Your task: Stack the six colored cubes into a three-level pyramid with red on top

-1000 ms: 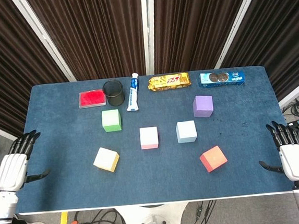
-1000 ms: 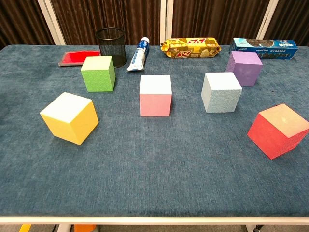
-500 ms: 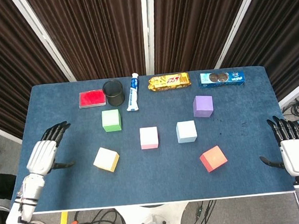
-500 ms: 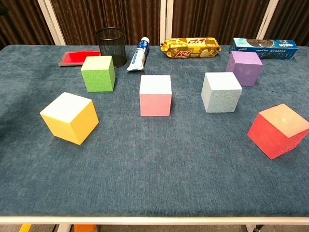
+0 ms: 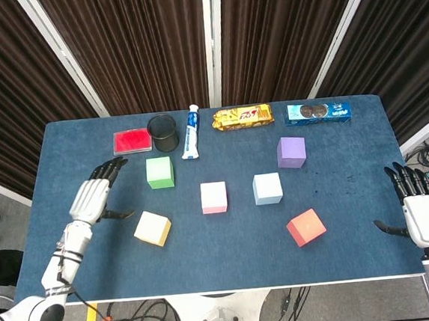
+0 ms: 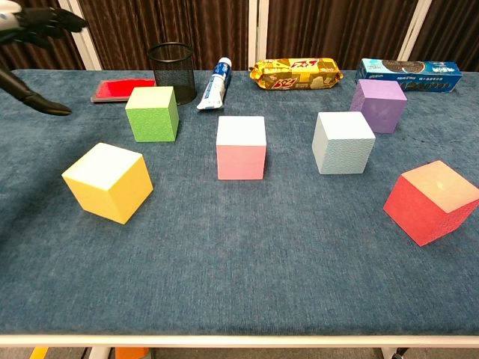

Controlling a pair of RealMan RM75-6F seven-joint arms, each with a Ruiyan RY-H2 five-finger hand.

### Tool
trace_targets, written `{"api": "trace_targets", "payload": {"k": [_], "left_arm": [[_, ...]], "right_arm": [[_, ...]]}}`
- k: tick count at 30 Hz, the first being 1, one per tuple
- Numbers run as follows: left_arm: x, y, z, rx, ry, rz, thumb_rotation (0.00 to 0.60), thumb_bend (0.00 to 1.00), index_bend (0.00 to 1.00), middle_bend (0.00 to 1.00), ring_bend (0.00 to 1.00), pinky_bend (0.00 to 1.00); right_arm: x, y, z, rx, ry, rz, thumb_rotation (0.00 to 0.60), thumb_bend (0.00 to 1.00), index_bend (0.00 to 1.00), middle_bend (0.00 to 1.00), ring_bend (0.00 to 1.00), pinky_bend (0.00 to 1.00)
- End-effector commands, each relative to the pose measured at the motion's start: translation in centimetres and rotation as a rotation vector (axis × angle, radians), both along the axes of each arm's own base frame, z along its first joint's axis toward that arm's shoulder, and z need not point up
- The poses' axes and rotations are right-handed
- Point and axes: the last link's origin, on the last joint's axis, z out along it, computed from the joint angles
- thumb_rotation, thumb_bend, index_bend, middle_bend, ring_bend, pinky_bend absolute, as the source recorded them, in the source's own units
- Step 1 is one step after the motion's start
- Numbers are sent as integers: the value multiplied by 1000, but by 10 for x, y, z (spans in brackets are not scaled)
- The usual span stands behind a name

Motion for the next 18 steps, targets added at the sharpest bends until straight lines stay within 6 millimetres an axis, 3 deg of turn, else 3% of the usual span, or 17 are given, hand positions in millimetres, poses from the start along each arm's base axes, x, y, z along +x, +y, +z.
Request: {"api": "trace_targets", "payload": {"k": [1,18], "left_arm": [[4,9,-11,-31,-9,7,600,82,75,43,0,102],[13,76,-41,-42,-19,23,600,87,68,46,0,102]], "right_arm": [[1,-1,1,-2,-2,4,600,0,0,0,0,0],[2,-12,-1,12,15,-12,600,0,0,0,0,0]]}}
